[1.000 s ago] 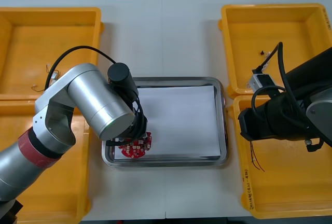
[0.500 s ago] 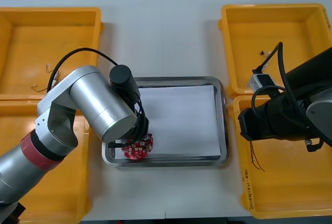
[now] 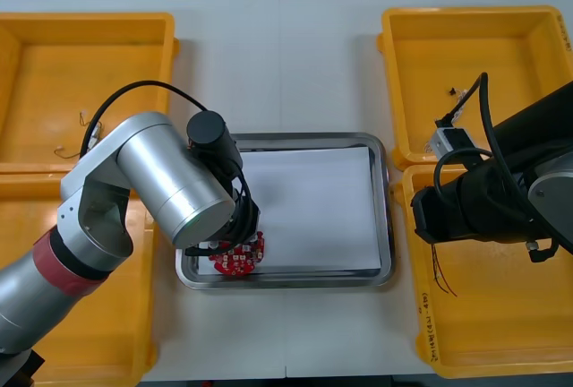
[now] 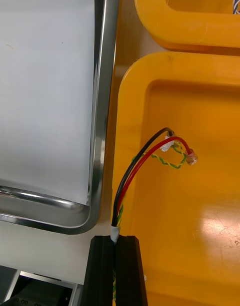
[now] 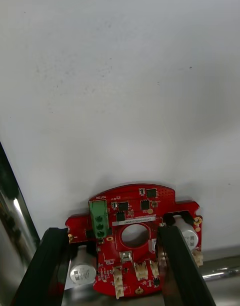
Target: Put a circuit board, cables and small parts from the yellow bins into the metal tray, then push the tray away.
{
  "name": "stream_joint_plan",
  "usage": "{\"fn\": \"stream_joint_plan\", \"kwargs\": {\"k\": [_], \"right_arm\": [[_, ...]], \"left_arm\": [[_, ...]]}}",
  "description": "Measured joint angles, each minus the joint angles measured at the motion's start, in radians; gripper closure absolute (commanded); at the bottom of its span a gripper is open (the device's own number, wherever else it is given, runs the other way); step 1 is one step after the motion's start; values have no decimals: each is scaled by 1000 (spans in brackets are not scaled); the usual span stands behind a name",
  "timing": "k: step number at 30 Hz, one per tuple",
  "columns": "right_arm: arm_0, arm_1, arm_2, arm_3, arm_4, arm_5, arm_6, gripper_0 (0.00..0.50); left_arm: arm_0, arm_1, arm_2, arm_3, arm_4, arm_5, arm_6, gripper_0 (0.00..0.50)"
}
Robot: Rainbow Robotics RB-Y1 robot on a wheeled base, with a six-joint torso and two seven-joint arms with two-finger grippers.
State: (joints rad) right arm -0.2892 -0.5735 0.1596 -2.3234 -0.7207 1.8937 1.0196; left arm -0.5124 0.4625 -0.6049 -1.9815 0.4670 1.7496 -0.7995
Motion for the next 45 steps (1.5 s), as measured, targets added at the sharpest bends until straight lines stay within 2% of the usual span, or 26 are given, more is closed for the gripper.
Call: {"fn": "stream_joint_plan", "kwargs": {"k": [5,11,16,22,24,28,35,37,40,45], "right_arm": [[0,0,0,0,0,0,4,500],[0,0,0,0,-3,-1,53,500],[0,0,0,0,-9,-1,54,500],[0,0,0,0,-21,-1,66,500],[0,0,0,3,-24,-1,109,500],[-8,4,0,41,-32,-1,269,500],[-53,36,0,89,-35,1,293,500],[-69,45,2,98,-35,5,356,500],[-94,52,19,109,-33,5,453,500],[-137,54,75,111,-18,5,459,500]], "left_arm": [[0,0,34,-68,2,58,0,0],[0,0,137,-178,14,156,0,0],[0,0,233,-238,32,162,0,0],[1,5,351,-297,98,163,0,0],[1,13,384,-312,120,163,0,0],[1,45,432,-318,159,164,0,0],[1,122,507,-317,236,164,0,0],[1,147,524,-309,254,164,0,0],[-2,184,538,-276,274,164,0,0],[-23,241,553,-186,321,164,0,0]]}}
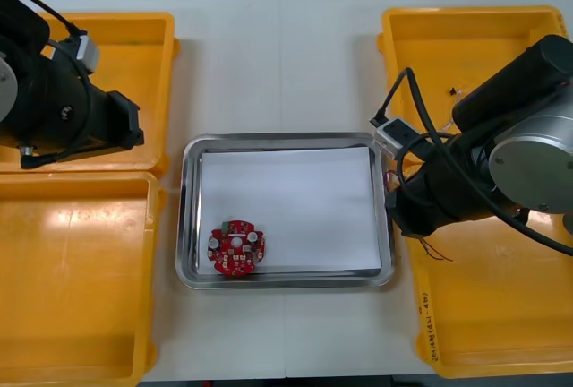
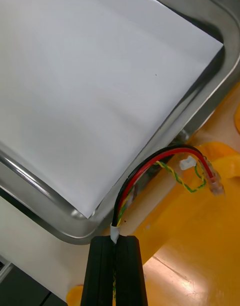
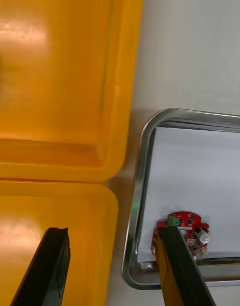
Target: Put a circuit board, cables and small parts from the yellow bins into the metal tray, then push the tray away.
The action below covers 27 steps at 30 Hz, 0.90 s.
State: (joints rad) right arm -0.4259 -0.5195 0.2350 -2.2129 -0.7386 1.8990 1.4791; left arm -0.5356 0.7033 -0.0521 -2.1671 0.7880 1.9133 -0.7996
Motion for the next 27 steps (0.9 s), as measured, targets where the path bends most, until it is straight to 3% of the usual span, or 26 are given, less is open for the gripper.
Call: {"fn": "stream_joint_plan", "kwargs": {"k": [5,9,16,27], "right_arm": [[-37,4,64,0,22,0,1,500],[-60,15,110,3,42,0,12,500],[-87,59,136,57,84,0,260,500],[-128,95,251,114,150,-99,435,500]], "left_arm": [[-19,45,31,80,29,0,-8,0],[-34,67,55,156,31,0,-97,0],[-48,91,103,280,33,0,-359,0],[-115,116,106,464,34,-26,-373,0]]}}
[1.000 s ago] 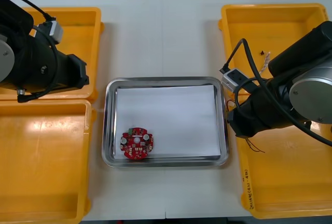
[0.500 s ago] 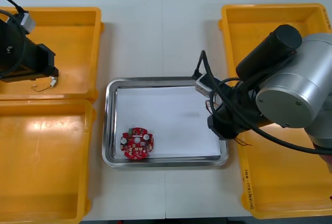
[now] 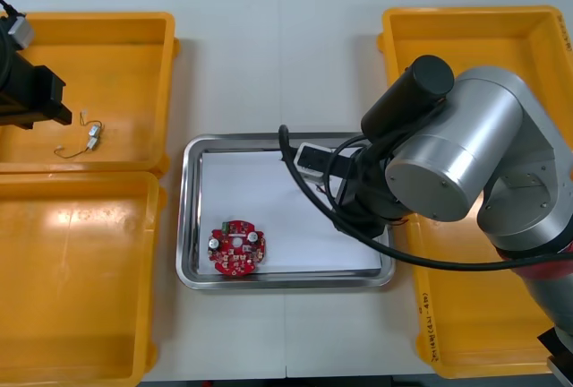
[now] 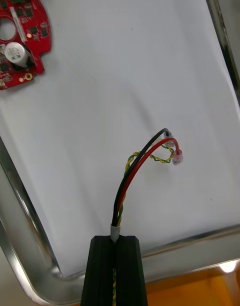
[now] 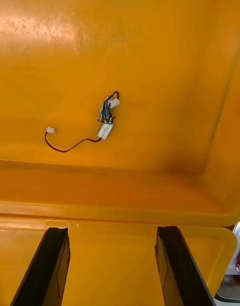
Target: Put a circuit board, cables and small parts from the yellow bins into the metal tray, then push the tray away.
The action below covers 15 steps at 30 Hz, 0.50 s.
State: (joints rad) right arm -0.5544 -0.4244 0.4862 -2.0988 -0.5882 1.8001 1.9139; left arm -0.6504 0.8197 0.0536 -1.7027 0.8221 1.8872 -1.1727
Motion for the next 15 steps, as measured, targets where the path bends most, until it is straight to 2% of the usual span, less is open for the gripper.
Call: {"fn": "stream_joint_plan", "kwargs": {"k": [4,9,15], "right_arm": [[-4,0,49,1,0,-35,9,500],[-5,0,100,2,16,-56,9,500],[-5,-2,167,8,50,-108,19,500]], "left_arm": [[-30,0,0,61,0,-22,-14,0],[-77,0,-12,145,0,-63,-116,0],[-131,0,-74,242,0,-137,-179,0]]}}
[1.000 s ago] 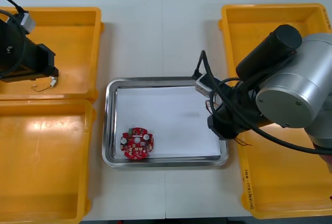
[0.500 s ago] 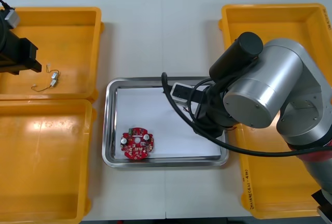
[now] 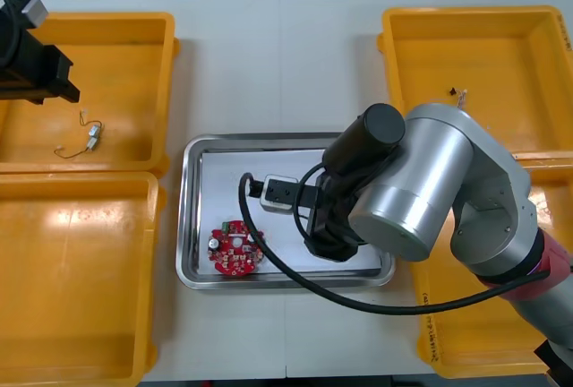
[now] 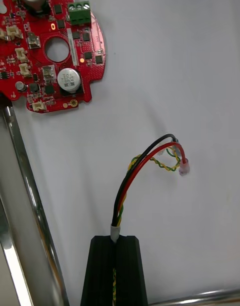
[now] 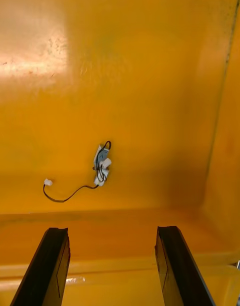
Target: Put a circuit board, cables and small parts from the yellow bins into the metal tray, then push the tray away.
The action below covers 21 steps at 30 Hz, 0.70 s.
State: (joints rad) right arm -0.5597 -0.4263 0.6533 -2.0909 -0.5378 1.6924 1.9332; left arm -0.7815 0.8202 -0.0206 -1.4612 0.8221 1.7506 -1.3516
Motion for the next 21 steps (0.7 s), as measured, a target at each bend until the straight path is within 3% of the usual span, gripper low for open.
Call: {"fn": "stream_joint_plan", "kwargs": {"k": [12,21], "right_arm": [[-1,-14,94,32,21,-75,26,500],[-1,-18,125,90,27,-117,56,500]], "left_arm": [[-66,0,-129,180,0,-163,-18,0],[-68,0,-172,280,1,-281,-271,0]]}}
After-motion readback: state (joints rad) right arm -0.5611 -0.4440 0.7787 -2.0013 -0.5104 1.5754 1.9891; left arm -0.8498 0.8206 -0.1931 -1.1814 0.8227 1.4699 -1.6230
